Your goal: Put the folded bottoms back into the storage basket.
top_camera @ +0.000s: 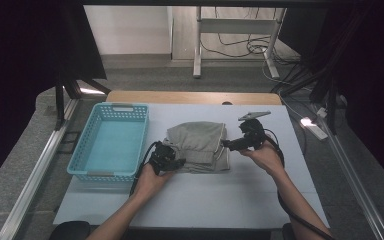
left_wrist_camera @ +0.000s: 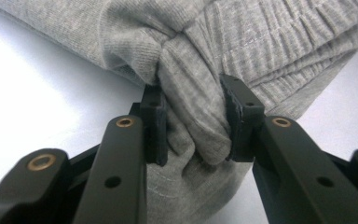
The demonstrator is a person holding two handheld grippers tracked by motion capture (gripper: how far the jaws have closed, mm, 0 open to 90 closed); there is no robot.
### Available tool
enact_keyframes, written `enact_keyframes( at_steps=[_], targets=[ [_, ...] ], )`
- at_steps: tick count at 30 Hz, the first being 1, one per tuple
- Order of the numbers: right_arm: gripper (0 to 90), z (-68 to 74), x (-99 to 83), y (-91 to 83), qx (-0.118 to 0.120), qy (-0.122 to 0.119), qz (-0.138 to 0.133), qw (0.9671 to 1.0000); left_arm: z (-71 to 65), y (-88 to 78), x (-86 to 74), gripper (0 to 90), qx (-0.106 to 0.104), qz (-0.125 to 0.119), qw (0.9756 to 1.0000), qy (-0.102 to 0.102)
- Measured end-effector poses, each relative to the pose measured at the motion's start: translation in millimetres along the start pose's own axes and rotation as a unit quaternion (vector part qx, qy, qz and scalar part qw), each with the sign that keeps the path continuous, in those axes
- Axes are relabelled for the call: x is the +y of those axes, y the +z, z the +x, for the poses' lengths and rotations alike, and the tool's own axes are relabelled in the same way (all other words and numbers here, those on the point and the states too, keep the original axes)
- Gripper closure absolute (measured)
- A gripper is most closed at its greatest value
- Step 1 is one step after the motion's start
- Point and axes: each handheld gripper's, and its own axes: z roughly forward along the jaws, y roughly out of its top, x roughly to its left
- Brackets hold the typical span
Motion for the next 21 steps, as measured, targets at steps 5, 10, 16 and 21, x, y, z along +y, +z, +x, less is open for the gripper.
enact_keyframes(
  at_steps=[5, 10, 16, 21],
  targets=[
    [0.0, -6.8, 5.5, 11.0, -0.007, 0.003, 0.001, 1.0000, 0.2, 0.1, 0.0, 65.2, -0.001, 0.000, 1.0000, -0.001],
    [0.0, -13.2, 9.5, 19.8, -0.013, 0.009, 0.015, 0.9998, 0.6, 0.0, 0.1, 65.2, -0.002, 0.000, 1.0000, -0.001],
    [0.0, -18.7, 18.3, 32.5, -0.031, 0.002, 0.025, 0.9992, 0.3, 0.0, 0.6, 65.2, -0.001, 0.002, 1.0000, -0.003],
    [0.0, -26.3, 27.1, 44.2, -0.037, 0.011, 0.032, 0.9987, 0.5, 0.0, 0.9, 65.2, -0.001, 0.004, 1.0000, -0.004]
  ],
)
